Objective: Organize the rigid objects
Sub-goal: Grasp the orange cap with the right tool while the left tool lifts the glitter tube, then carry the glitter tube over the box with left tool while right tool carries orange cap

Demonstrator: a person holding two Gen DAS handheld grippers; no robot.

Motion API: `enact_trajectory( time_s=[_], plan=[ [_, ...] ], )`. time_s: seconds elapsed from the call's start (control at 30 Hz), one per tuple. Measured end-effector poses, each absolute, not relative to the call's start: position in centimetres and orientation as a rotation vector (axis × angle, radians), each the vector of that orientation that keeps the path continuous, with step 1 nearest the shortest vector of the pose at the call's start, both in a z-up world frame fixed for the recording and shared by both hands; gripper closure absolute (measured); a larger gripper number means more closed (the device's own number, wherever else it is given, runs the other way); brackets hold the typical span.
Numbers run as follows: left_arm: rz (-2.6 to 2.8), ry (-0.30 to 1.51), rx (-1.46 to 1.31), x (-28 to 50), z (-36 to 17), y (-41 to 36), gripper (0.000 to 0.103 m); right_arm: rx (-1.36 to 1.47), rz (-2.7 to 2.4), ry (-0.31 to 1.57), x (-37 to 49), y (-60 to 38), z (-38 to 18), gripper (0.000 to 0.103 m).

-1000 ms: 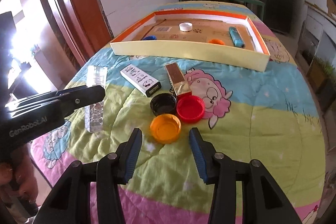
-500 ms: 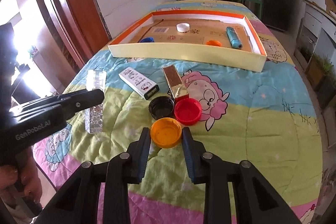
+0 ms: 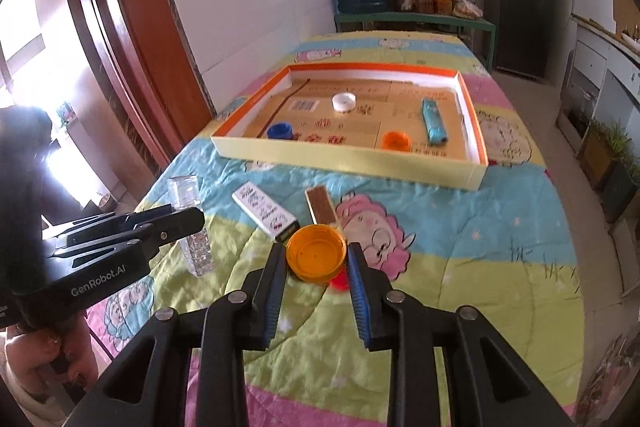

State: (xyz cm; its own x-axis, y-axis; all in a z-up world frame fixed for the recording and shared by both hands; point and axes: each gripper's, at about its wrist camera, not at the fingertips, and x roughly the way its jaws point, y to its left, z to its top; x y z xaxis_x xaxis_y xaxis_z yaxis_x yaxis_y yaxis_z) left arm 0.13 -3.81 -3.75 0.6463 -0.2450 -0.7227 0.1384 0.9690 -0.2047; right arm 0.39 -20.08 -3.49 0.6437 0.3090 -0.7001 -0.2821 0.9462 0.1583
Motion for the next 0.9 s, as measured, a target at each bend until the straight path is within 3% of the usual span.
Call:
enact_trajectory(
  time_s=[0.9],
  plan=[
    [-0.202, 0.730, -0.071, 6.1, 0.4, -4.5, 0.083, -0.007, 0.358, 0.753, 5.2, -20.1, -1.3, 0.072]
  ],
)
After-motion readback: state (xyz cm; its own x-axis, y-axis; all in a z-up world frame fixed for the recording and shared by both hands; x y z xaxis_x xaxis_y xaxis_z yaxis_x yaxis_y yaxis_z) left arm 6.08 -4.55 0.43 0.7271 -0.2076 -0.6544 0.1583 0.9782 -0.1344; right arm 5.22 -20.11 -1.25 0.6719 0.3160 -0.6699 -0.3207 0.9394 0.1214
